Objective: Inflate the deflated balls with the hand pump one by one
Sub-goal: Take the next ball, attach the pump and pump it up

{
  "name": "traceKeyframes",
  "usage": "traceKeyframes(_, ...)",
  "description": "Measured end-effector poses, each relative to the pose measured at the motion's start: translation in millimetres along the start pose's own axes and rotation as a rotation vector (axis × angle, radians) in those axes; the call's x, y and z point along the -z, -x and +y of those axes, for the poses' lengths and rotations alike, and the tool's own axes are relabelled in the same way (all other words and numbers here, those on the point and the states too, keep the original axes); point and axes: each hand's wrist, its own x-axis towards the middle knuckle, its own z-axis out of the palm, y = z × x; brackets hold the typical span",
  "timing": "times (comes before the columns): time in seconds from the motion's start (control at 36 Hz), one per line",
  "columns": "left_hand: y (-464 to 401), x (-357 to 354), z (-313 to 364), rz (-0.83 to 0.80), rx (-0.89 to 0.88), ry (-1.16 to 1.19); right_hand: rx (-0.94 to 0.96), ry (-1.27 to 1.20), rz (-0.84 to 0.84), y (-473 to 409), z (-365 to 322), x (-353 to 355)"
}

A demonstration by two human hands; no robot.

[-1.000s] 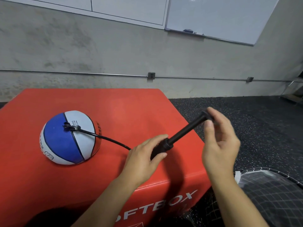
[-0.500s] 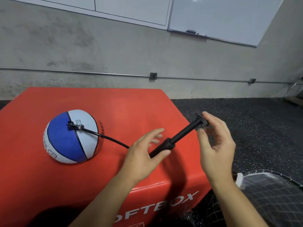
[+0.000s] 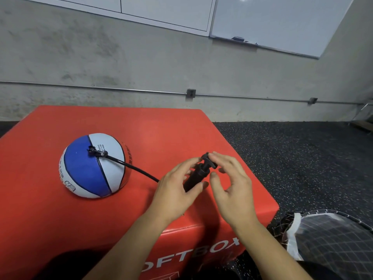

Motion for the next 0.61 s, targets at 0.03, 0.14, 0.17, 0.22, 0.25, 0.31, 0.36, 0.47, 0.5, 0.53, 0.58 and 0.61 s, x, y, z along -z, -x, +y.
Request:
traceKeyframes(0.03, 0.2, -0.6, -0.4, 0.002, -0.001, 0.002, -0.002, -0.001, -0.002, -0.1, 0.0, -0.4)
traceKeyframes(0.14, 0.9, -4.0, -6.7, 0.000, 0.004, -0.007, -0.005, 0.009, 0.013, 0.9, -1.4, 0.2)
traceKeyframes(0.17, 0.9, -4.7, -8.5, -0.006, 0.004, -0.016, -0.008, 0.009, 0.031, 0.7, -1.3, 1.2)
traceKeyframes(0.22, 1.5, -5.7, -10.4, -0.021, -0.002, -0.039, -0.014, 0.002, 0.065, -1.1, -1.3, 4.9)
traceKeyframes(0.25, 1.5, -6.2, -10.7, -0.025, -0.004, -0.049, -0.013, -0.001, 0.076, -2.8, -2.0, 7.4)
traceKeyframes(0.31, 1.1, -6.7, -11.1, -0.034, -0.005, -0.072, -0.017, -0.008, 0.108, -7.5, -5.8, 13.1)
traceKeyframes(0.36, 0.9, -7.7, -10.6, -0.055, -0.009, -0.099, -0.030, -0.032, 0.173, -13.8, -10.2, 21.6)
traceKeyframes(0.47, 2.8, -10.4, -6.2, -0.099, -0.028, -0.141, -0.061, -0.100, 0.335, -25.3, -4.3, 45.5)
traceKeyframes(0.5, 3.1, -11.3, -4.7, -0.106, -0.032, -0.151, -0.079, -0.116, 0.368, -26.7, -1.9, 51.4)
traceKeyframes(0.53, 3.0, -12.1, -3.5, -0.113, -0.036, -0.160, -0.103, -0.127, 0.399, -27.4, -0.8, 57.2)
traceKeyframes(0.58, 2.8, -13.5, -2.3, -0.122, -0.041, -0.167, -0.153, -0.161, 0.453, -28.6, -0.8, 66.3)
traceKeyframes(0.61, 3.0, -13.9, -2.1, -0.123, -0.041, -0.168, -0.171, -0.179, 0.470, -29.0, -1.6, 69.5)
